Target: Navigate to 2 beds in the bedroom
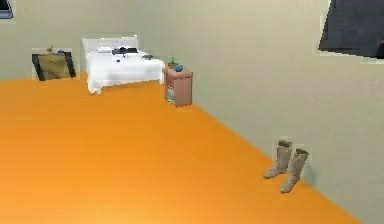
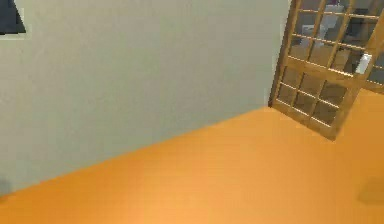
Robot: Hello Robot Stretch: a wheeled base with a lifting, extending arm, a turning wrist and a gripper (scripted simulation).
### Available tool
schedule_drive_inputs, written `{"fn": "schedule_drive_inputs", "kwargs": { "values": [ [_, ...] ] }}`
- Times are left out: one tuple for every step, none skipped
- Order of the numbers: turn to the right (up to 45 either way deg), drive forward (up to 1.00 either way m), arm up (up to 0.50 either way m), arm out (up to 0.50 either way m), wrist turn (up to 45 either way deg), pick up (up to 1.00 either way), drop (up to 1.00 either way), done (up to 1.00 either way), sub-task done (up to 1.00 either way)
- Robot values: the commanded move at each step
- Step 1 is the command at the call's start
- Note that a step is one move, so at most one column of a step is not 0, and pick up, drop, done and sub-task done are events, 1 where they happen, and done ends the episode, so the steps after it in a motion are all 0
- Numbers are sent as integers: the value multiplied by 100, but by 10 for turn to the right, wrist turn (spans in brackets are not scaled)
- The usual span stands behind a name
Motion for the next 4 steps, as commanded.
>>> {"fn": "schedule_drive_inputs", "kwargs": {
  "values": [
    [450, 0, 0, 0, 0, 0, 0, 0, 0],
    [150, 0, 0, 0, 0, 0, 0, 0, 0],
    [0, 10, 0, 0, 0, 0, 0, 0, 0],
    [-450, 0, 0, 0, 0, 0, 0, 0, 0]
  ]
}}
